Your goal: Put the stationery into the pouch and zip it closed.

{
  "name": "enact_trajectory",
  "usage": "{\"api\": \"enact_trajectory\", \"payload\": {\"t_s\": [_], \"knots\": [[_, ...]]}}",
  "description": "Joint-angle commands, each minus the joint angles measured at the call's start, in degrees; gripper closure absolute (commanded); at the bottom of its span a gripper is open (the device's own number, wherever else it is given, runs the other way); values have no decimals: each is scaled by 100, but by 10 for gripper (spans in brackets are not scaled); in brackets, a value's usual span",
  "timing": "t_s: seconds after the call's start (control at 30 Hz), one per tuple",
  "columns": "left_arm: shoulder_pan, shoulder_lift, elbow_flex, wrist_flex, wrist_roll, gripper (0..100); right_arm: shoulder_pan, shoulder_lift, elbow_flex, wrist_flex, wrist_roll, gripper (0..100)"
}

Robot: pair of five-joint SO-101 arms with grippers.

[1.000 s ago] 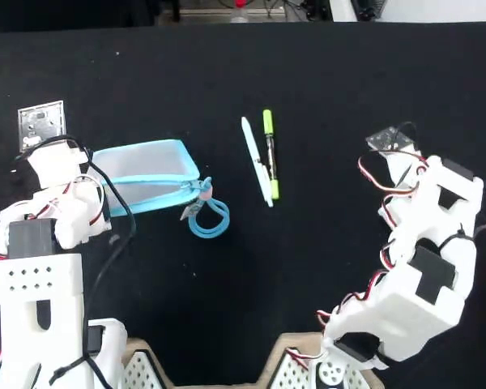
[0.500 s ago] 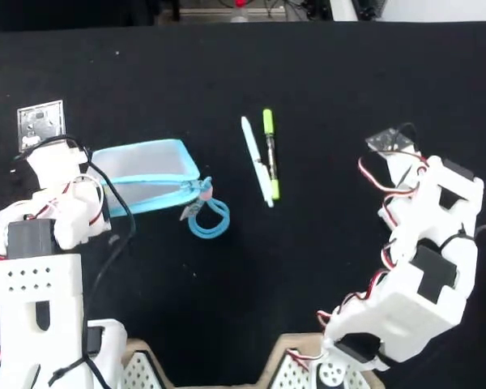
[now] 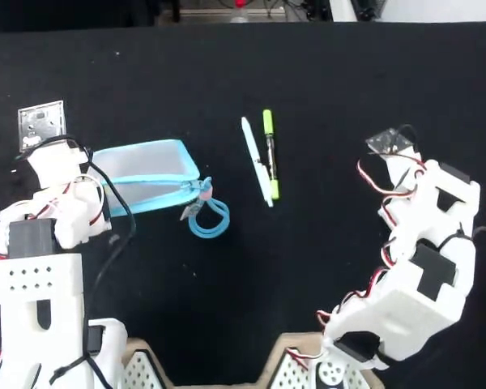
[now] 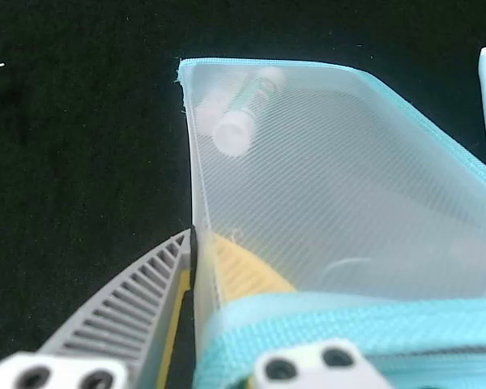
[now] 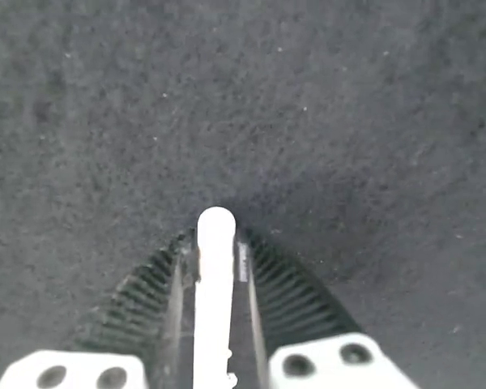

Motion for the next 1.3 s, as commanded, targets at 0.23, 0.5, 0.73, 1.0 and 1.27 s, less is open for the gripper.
{"api": "enact_trajectory", "payload": {"t_s": [0.23,0.5,0.73,1.0,1.27], "knots": [[-22,149,145,0,-26,970,-141,-2536,101,1873,35,988],[-22,158,145,9,-26,970,-1407,-4092,251,1916,-1319,988],[-22,185,154,18,-26,970,-3033,-5473,251,2453,-2576,988],[-22,185,154,18,-26,970,-4835,-7477,242,2725,-3429,988],[-22,193,154,18,-26,970,-6927,-8892,374,2224,-4053,988]]}}
